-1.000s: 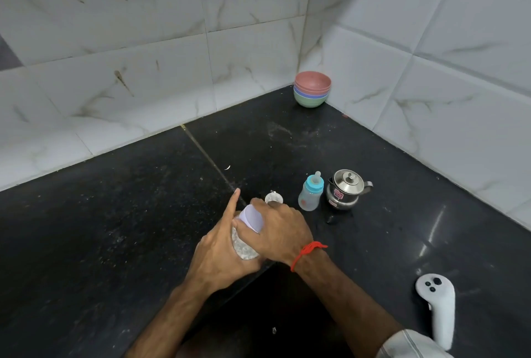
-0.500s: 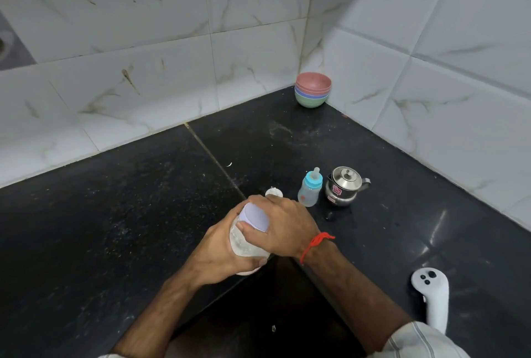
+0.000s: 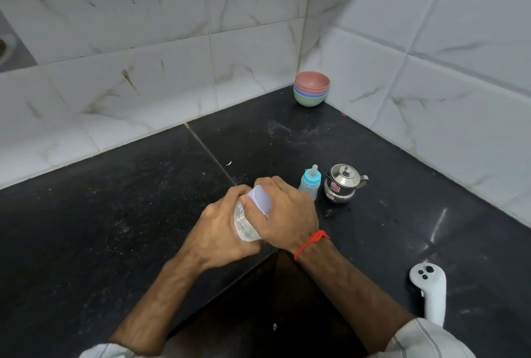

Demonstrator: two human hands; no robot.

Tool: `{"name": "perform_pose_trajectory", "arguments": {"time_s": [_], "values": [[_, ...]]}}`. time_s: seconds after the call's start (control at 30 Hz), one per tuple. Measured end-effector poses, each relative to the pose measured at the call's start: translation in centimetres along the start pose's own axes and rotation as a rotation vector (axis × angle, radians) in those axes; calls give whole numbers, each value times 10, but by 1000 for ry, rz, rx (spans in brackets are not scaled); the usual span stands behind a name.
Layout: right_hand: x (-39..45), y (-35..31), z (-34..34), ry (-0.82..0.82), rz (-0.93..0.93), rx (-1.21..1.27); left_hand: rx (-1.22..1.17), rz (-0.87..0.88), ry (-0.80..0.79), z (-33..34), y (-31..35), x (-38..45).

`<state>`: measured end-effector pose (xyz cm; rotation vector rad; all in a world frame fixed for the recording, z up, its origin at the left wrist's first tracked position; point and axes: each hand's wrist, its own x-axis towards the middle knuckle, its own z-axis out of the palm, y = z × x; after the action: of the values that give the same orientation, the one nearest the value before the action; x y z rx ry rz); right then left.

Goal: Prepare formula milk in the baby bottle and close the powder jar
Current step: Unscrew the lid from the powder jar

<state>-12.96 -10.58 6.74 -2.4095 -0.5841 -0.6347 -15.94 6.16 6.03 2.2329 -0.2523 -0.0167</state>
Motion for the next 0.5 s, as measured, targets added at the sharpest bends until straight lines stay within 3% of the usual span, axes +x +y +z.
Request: {"name": "perform_pose_trajectory", "arguments": {"time_s": [0.1, 0.23, 0.33, 0.4, 0.5], "values": [[7, 5, -10, -81, -277, 7, -175, 3, -115, -1, -8, 2], [31, 15, -27, -409, -387, 53, -255, -17, -93, 7, -9, -4], [45, 27, -44, -762, -217, 411, -183, -26, 20, 5, -6, 0], [44, 27, -46, -796, -25, 538, -117, -25, 56, 3, -5, 2], [42, 22, -38, -662, 129, 94, -42, -21, 64, 6, -4, 3]]}}
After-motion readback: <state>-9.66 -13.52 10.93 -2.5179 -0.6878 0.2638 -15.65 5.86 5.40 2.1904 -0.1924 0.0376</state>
